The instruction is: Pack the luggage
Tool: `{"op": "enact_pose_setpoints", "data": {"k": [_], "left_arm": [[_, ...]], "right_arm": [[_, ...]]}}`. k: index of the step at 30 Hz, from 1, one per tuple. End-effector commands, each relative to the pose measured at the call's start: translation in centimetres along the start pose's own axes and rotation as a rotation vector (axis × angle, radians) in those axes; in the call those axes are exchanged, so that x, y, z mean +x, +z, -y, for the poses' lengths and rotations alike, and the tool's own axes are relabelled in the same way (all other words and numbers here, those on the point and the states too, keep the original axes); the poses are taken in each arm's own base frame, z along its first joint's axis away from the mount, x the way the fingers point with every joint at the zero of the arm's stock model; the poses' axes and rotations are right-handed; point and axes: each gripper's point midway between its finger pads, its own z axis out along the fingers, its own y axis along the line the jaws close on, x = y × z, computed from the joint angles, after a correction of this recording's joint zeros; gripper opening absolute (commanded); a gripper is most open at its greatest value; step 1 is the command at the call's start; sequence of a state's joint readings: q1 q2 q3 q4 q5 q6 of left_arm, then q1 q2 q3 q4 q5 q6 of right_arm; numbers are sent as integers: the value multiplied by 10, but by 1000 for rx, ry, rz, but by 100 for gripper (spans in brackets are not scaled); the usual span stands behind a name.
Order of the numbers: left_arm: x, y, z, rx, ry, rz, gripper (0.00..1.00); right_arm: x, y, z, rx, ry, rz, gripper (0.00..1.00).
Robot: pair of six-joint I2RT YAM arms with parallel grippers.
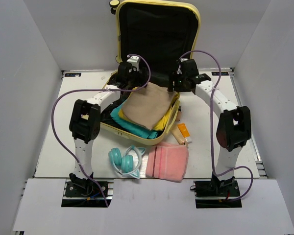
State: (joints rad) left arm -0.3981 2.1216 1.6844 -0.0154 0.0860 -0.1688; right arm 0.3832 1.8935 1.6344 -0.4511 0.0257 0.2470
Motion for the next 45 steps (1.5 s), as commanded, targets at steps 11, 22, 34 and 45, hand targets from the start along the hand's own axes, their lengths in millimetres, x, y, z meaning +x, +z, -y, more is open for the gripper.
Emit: {"op": "enact_pose_setpoints", "data": {"k": [11, 22, 34, 45], "left_arm": [[-44, -158, 20, -96, -4, -47, 98], [134, -176, 135, 296, -58, -443, 55], [179, -201, 154, 265, -38, -581, 45], [10, -217, 116, -3, 125, -219, 100]], "right_arm": [[6, -69, -75, -241, -170, -37, 75], [14, 7, -58, -208, 12, -110, 70], [31, 16, -40, -188, 13, -158, 72], [-4, -98, -32, -110, 16, -21, 86]]}}
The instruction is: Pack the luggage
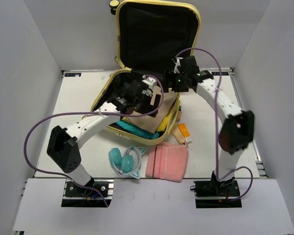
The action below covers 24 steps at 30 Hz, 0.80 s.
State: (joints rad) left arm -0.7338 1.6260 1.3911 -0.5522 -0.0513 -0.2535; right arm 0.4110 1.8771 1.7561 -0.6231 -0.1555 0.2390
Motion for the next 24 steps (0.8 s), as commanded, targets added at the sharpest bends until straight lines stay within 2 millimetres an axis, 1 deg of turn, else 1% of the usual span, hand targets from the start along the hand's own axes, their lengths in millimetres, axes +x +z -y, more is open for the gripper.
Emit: {"op": "enact_pose_setpoints", "data": {"k": [1, 2, 3, 4, 5, 6, 7, 8, 9, 10, 11, 12, 13, 14, 15, 16, 17, 18, 19, 20, 21, 23, 24], "left_arm": [[-47, -62, -17, -89, 20, 121, 100], [-38, -74, -20, -98, 17, 91, 100], [-32, -77, -16, -81, -3, 71, 100], [-28, -85, -13, -67, -3, 69, 100], [-2, -86, -14, -72, -17, -1, 100], [6, -91, -10, -65, -19, -12, 100], [16, -93, -8, -62, -27, -37, 100], [46, -88, -5, -54, -56, -113, 100], [53, -94, 2, -27, -54, -116, 100], [62, -95, 9, -6, -58, -134, 100], [88, -90, 12, -1, -101, -197, 100], [95, -96, 29, 52, -89, -202, 100], [104, -97, 35, 75, -90, -222, 100], [121, -93, 38, 81, -100, -247, 100], [129, -94, 44, 89, -81, -250, 100], [145, -91, 48, 85, -92, -277, 100], [156, -87, 51, 93, -104, -286, 100], [160, -84, 59, 122, -107, -283, 100], [172, -80, 60, 119, -108, -303, 100], [182, -75, 62, 119, -140, -313, 100], [179, -70, 67, 134, -155, -287, 100], [195, -58, 64, 124, -199, -298, 98], [194, -53, 66, 133, -207, -282, 97]], "right_arm": [[13, -69, 10, 104, 59, 59, 86], [63, -58, 32, 179, 132, -46, 88], [63, -90, 25, 165, 167, 20, 88], [73, -97, 40, 245, 190, 38, 89], [126, -88, 56, 302, 259, -63, 90], [126, -115, 51, 288, 264, 7, 90], [136, -122, 59, 328, 275, 9, 90], [170, -124, 66, 352, 289, -37, 90], [189, -136, 69, 375, 291, -73, 90], [208, -138, 70, 375, 296, -111, 90], [224, -141, 70, 378, 308, -153, 90], [257, -137, 68, 360, 327, -246, 90], [266, -138, 59, 302, 338, -264, 90], [271, -135, 51, 253, 345, -268, 90], [301, -129, 48, 222, 383, -344, 90], [294, -123, 37, 139, 376, -301, 90], [298, -121, 34, 115, 383, -305, 90], [312, -118, 31, 89, 406, -333, 90], [307, -113, 25, 39, 401, -311, 90], [311, -111, 23, 24, 400, -320, 90], [312, -110, 19, 6, 397, -332, 90], [318, -105, 18, -6, 399, -358, 90], [319, -103, 18, -10, 395, -361, 90]]}}
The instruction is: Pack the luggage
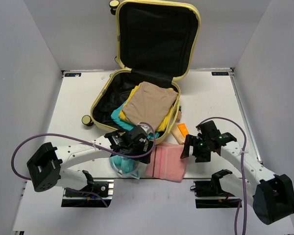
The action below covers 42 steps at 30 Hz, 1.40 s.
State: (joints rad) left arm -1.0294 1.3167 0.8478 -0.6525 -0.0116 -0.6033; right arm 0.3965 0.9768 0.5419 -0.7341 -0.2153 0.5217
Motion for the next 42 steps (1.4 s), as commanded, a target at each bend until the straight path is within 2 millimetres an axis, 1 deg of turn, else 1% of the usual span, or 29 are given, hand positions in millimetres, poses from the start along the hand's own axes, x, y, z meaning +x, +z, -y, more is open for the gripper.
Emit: {"op": "enact_pose_setpoints", "data": {"k": [1, 2, 4, 9, 12, 13, 15, 16, 18, 19, 20, 21, 22, 23, 25, 27, 29, 30, 31, 32, 33, 34, 35, 36, 37, 38, 39, 40, 42], "left_arm": [[-17, 12, 19, 96, -97, 106, 97], [-12, 15, 20, 107, -111, 90, 95], [-13, 21, 32, 169, -102, 85, 93], [-29, 20, 51, 228, -73, 115, 91], [-41, 15, 48, 185, -56, 155, 91], [-39, 14, 43, 159, -56, 144, 91], [-46, 7, 43, 151, -41, 167, 91], [-42, 4, 41, 142, -36, 153, 93], [-54, -6, 33, 99, -27, 210, 95], [-50, -8, 27, 73, -26, 201, 95], [-55, -13, 23, 53, -18, 230, 96], [-55, -18, 20, 46, -20, 240, 99], [-54, -21, 19, 43, -18, 244, 100], [-57, -29, 18, 46, -9, 274, 100], [-57, -33, 13, 27, -10, 285, 100], [-58, -42, 3, -9, -1, 311, 100], [-55, -48, -5, -43, 18, 309, 100], [-61, -53, -13, -84, 16, 344, 100], [-66, -60, -15, -97, 22, 364, 100], [-64, -63, -21, -124, 29, 360, 100], [-69, -68, -29, -165, 24, 391, 100], [-73, -75, -33, -185, 18, 402, 100], [-74, -78, -42, -217, 11, 403, 100], [-74, -80, -49, -247, 5, 399, 100], [-83, -87, -58, -270, -38, 418, 100], [-84, -89, -63, -284, -53, 414, 100], [-84, -92, -69, -304, -68, 396, 100], [-89, -96, -78, -312, -110, 397, 100], [-94, -101, -101, -356, -195, 388, 100]], "right_arm": [[-4, 8, -21, -113, -18, -1, 90], [-6, 11, -24, -131, -20, 1, 90], [0, 18, -21, -128, -2, -16, 90], [4, 28, -16, -112, 11, -36, 88], [7, 35, -18, -128, 24, -55, 80], [5, 35, -23, -153, 25, -55, 78], [7, 40, -25, -170, 26, -66, 70], [9, 40, -27, -183, 30, -76, 66], [6, 41, -30, -197, 24, -68, 49], [6, 40, -32, -206, 23, -67, 39], [3, 38, -34, -214, 15, -50, 20], [0, 36, -36, -219, 5, -28, 11], [-6, 31, -40, -235, -5, 6, 0], [-10, 27, -40, -231, -26, 22, 0], [-22, 9, -49, -248, -107, 92, 0], [-33, -18, -57, -238, -215, 128, 0], [-30, -37, -61, -235, -273, 116, 0], [-49, -65, -81, -274, -397, 191, 0], [-37, -72, -79, -273, -416, 126, 0], [-47, -90, -90, -285, -465, 166, 0], [-55, -105, -99, -293, -533, 191, 0], [-48, -106, -96, -282, -524, 136, 0], [-54, -120, -106, -305, -547, 163, 0], [-58, -124, -114, -334, -562, 172, 0], [-67, -138, -129, -371, -593, 220, 0], [-70, -143, -134, -385, -605, 230, 0], [-81, -168, -149, -412, -640, 298, 0], [-85, -176, -156, -424, -645, 317, 0], [-97, -179, -164, -419, -650, 313, 0]]}}
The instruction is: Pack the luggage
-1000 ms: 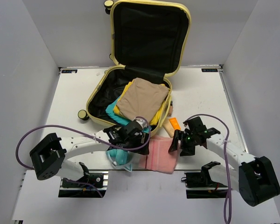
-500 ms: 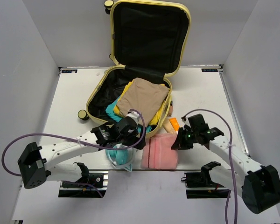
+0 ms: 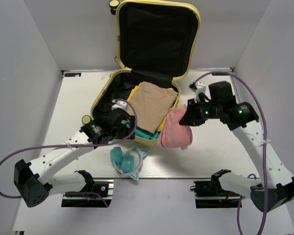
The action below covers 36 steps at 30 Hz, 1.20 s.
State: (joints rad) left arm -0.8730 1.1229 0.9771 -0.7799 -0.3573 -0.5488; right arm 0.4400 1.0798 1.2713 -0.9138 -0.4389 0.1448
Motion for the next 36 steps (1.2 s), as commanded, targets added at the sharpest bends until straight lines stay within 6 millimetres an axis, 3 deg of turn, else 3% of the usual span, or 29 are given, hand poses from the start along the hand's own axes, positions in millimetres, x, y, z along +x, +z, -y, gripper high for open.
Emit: {"op": "enact_pose_setpoints", "data": {"k": [1, 4, 5, 6, 8, 9, 11, 16, 17, 18, 22, 25, 28, 30, 31, 33, 34, 36], "left_arm": [[-19, -8, -35, -91, -90, -4, 100], [-34, -7, -55, -123, -173, 8, 100], [-40, -6, -72, -159, -214, 22, 100], [-46, -6, -75, -162, -230, 31, 100], [-55, -5, -87, -175, -274, 43, 100], [-58, -4, -94, -170, -305, 41, 100], [-64, 0, -100, -153, -345, 33, 100], [-75, 9, -119, -126, -440, 2, 100], [-80, 9, -119, -104, -438, 4, 100], [-82, 14, -128, -120, -457, -3, 100], [-92, 18, -133, -103, -466, -3, 100], [-94, 22, -136, -101, -465, -17, 100], [-94, 27, -137, -94, -455, -30, 100], [-93, 29, -135, -79, -453, -38, 100], [-92, 32, -133, -68, -453, -49, 100], [-92, 35, -132, -61, -455, -55, 100], [-91, 37, -128, -42, -455, -66, 100], [-92, 39, -126, -29, -453, -71, 100]], "right_arm": [[-44, -17, -27, -78, -79, 64, 0], [-85, -11, -38, -121, -79, 93, 0], [-100, -6, -42, -150, -87, 102, 0], [-107, 6, -41, -166, -51, 84, 0], [-129, 7, -54, -215, -65, 125, 0], [-145, 24, -51, -233, -74, 150, 0], [-160, 34, -56, -257, -57, 173, 0], [-212, 75, -47, -247, -47, 275, 0], [-221, 75, -50, -258, -31, 298, 0], [-234, 89, -47, -255, -32, 314, 0], [-255, 108, -40, -242, 10, 368, 0], [-249, 121, -34, -241, 30, 374, 0], [-228, 138, -16, -200, 70, 331, 0], [-205, 152, -2, -174, 111, 294, 0], [-166, 173, 16, -145, 171, 209, 0], [-151, 174, 20, -154, 205, 194, 0], [-113, 186, 30, -136, 272, 119, 0], [-103, 184, 33, -128, 290, 118, 0]]}}
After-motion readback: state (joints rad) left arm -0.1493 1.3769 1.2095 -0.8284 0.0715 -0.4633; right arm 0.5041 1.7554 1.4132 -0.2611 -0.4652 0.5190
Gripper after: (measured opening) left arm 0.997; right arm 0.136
